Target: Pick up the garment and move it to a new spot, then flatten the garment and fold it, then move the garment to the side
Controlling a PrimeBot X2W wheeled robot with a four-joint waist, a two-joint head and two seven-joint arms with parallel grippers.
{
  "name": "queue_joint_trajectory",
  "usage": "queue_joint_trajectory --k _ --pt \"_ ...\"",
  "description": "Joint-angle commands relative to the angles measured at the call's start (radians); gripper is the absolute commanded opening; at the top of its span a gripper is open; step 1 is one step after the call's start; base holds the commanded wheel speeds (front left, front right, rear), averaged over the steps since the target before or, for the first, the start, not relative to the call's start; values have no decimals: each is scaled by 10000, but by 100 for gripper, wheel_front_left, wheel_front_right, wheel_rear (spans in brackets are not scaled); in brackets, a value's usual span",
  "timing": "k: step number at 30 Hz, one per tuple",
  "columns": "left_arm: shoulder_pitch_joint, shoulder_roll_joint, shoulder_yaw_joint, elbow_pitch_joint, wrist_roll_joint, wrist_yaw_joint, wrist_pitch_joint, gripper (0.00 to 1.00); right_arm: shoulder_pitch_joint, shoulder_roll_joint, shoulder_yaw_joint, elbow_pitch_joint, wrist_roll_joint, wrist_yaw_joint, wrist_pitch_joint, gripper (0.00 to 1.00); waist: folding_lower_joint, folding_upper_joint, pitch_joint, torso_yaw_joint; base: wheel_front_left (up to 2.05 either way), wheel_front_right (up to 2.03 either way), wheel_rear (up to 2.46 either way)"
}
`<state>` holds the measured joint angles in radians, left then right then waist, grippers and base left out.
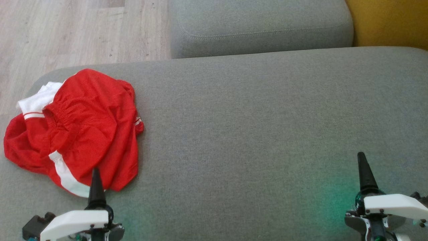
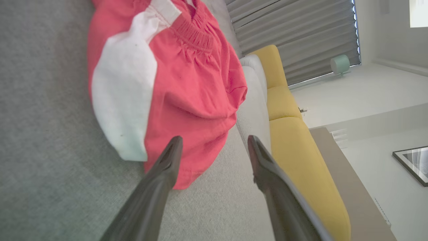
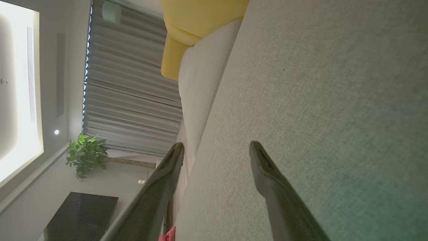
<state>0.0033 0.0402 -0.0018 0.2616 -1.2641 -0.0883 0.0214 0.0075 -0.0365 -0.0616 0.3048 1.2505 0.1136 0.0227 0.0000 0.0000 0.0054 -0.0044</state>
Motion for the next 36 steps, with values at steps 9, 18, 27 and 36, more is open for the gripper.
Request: queue_joint_trajectory --k 9,18,27,36 --pt "-590 61 -207 -641 1335 192 -364 100 -611 -65 340 -576 -1313 56 -367 100 0 0 -15 -29 0 0 0" --pt "-614 65 -433 -856 2372 339 -599 100 -643 -72 597 -599 -2377 67 -603 100 0 0 -31 -40 0 0 0" --pt "-658 69 -685 -1056 3503 481 -863 100 -687 -79 792 -647 -3499 79 -869 100 0 0 -35 -19 0 0 0" --pt "-677 74 -918 -1208 4715 662 -1127 100 -724 -87 944 -624 -4665 92 -1133 100 0 0 -44 -31 0 0 0"
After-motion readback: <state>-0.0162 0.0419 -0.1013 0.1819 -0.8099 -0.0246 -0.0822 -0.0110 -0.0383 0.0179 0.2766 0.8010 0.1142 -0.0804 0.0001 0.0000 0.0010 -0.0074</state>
